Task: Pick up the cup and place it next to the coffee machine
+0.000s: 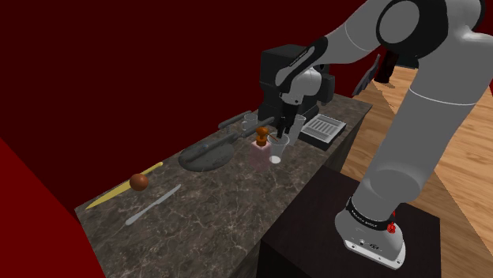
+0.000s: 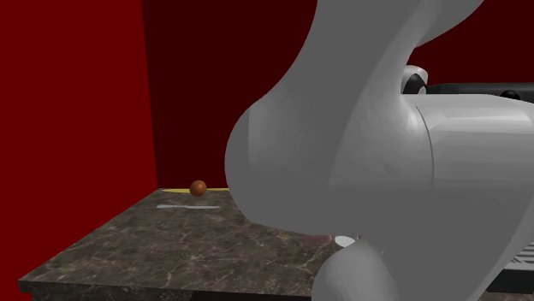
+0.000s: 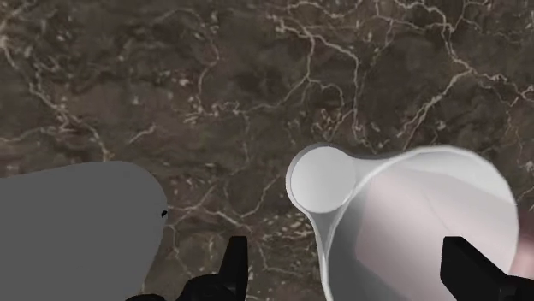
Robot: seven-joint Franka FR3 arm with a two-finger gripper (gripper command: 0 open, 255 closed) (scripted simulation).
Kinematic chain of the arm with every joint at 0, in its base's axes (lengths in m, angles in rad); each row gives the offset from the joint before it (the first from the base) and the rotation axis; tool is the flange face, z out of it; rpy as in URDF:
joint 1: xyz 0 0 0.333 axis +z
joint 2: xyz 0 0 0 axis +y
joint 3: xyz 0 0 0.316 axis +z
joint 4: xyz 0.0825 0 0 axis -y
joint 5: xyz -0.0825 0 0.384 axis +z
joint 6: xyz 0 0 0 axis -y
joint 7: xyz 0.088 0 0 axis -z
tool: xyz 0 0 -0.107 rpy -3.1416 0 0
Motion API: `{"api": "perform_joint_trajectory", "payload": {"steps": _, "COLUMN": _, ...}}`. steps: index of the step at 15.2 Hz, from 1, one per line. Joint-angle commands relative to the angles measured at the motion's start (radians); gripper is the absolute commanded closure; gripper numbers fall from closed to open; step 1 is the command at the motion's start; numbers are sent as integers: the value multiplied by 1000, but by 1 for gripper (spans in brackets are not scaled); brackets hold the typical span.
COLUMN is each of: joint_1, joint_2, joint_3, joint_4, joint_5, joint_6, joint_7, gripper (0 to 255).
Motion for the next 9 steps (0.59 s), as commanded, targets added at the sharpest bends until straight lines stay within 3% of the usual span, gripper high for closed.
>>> {"api": "perform_joint_trajectory", "payload": {"steps": 1, "joint_1": -4, "joint_2": -39, "joint_3": -7, "joint_4": 29, "joint_5": -39, "joint_6": -60, "joint_7": 32, "gripper": 0}}
{"api": "perform_joint_trajectory", "payload": {"steps": 9, "joint_1": -7, "joint_2": -54, "joint_3": -9, "joint_4": 42, "joint_5": -54, "joint_6": -86, "joint_7": 42, "gripper": 0}}
